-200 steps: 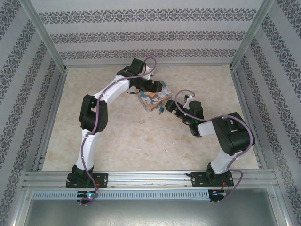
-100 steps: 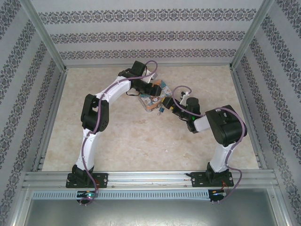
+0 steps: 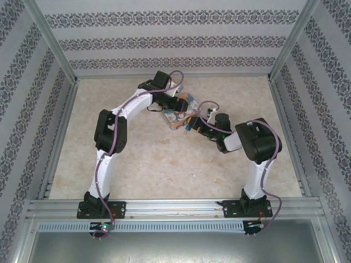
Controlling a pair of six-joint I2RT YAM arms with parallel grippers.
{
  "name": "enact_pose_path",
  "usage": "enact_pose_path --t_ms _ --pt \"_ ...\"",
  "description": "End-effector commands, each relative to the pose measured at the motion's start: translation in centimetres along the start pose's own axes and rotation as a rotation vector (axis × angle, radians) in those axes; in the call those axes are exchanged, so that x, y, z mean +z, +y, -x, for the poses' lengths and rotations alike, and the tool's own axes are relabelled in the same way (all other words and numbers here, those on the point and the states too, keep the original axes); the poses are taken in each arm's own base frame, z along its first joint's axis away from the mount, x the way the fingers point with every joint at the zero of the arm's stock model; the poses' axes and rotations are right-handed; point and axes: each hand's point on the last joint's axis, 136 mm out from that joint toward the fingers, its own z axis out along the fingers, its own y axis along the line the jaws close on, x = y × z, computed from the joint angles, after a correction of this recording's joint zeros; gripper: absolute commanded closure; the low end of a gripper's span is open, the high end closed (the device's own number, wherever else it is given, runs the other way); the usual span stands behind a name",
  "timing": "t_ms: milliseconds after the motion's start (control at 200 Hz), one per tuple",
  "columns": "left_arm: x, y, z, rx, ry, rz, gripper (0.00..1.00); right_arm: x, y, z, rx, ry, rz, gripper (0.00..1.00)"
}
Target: Unlock the padlock with the key
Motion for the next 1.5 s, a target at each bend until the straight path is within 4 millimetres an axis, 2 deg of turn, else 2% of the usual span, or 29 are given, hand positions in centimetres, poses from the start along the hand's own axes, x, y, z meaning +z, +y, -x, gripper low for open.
enact_pose_path --t_ms 0,215,774,1189,1444,1494 --pt "1.4 1.7 -3.6 -0.086 0.114 0.049 0.3 0.5 0.6 0.7 -0.058 0.011 0.039 0.42" --pt "1.3 1.7 -3.7 -0.085 0.12 0.052 0.3 1.0 0.9 0.5 -0.08 0.052 0.083 0.48" --pt "1.1 1.5 -3.6 -0.082 0.122 0.049 0.31 1.7 1.1 -0.1 -0.083 0.125 0.136 0.48" --pt "1.1 1.5 -3.5 -0.086 0.12 0.046 0.31 2.1 0.0 -0.5 -0.122 0.159 0.104 0.44" --pt "1.1 1.6 -3.6 -0.09 0.12 0.049 0.31 1.5 1.1 -1.3 -0.164 0.183 0.162 0.48" --pt "1.1 1.6 -3.5 -0.089 0.119 0.049 0.31 1.3 1.2 -1.5 -0.173 0.186 0.164 0.52"
